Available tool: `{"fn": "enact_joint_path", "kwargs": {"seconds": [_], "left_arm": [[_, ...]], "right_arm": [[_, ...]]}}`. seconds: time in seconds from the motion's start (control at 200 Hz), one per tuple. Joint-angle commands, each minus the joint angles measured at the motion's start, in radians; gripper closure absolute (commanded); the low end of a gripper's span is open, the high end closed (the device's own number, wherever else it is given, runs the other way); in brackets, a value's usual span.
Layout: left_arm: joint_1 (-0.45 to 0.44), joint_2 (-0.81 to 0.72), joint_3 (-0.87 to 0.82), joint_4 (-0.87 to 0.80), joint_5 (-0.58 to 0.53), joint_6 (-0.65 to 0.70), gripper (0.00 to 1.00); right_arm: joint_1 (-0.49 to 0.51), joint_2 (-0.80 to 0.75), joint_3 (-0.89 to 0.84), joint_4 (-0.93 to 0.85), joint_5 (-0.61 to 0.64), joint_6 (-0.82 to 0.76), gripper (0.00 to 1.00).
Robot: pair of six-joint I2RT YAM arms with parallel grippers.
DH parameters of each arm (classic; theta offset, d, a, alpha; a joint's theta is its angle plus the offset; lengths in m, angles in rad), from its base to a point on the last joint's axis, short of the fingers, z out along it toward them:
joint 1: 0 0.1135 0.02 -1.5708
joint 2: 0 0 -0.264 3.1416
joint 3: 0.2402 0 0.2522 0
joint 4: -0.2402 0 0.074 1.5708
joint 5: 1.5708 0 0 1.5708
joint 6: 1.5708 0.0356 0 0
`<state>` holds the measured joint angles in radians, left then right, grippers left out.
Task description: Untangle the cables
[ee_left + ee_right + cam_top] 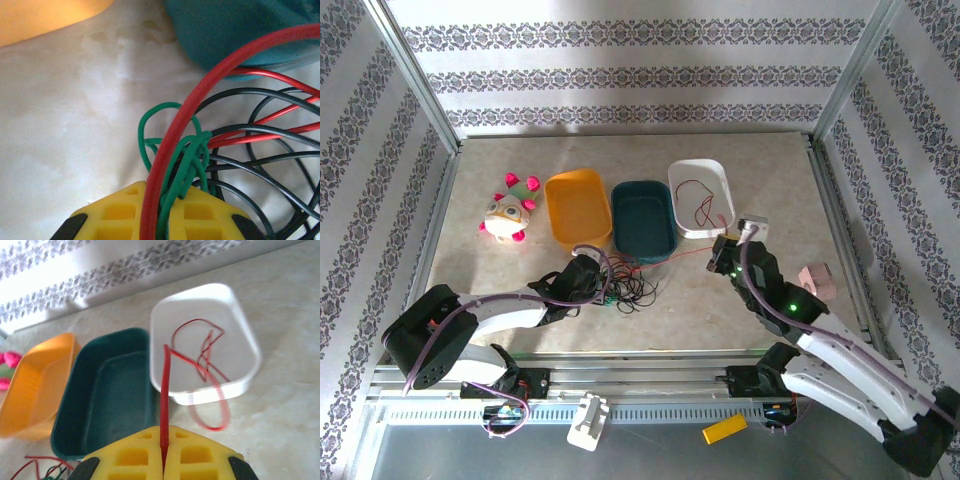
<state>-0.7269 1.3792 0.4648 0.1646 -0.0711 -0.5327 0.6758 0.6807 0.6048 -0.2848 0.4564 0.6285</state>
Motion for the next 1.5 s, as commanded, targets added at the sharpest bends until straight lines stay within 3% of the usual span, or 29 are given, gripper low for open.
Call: {"fn": "enact_joint_path", "kwargs": {"seconds": [0.0, 0.235, 0.405, 0.63, 0.77, 1.084, 1.494], "left_arm": [[-0.009, 0.035, -0.008, -0.077, -0.068, -0.013, 1.0], [-0.009, 0.058, 0.0, -0.085, -0.086, -0.019, 1.0], [-0.009, 0.068, 0.0, -0.098, -0.111, -0.034, 1.0], [-0.009, 0.068, -0.002, -0.101, -0.115, -0.035, 1.0], [-0.009, 0.065, -0.005, -0.089, -0.105, -0.026, 1.0], [-0.01, 0.064, -0.009, -0.065, -0.08, -0.014, 1.0], [-0.009, 0.055, -0.011, -0.073, -0.088, -0.02, 1.0]], "right_arm": [[-0.1, -0.112, -0.036, -0.065, 0.117, 0.063, 1.0], [-0.342, -0.276, -0.062, -0.157, -0.007, 0.128, 1.0], [-0.479, -0.295, -0.034, -0.214, -0.077, 0.145, 1.0], [-0.569, -0.24, 0.026, -0.261, -0.109, 0.102, 1.0], [-0.613, -0.2, 0.065, -0.179, -0.183, 0.049, 1.0], [-0.63, 0.109, 0.339, 0.05, -0.315, -0.182, 1.0], [-0.612, 0.602, 0.636, 0.285, -0.515, -0.182, 1.0]]}}
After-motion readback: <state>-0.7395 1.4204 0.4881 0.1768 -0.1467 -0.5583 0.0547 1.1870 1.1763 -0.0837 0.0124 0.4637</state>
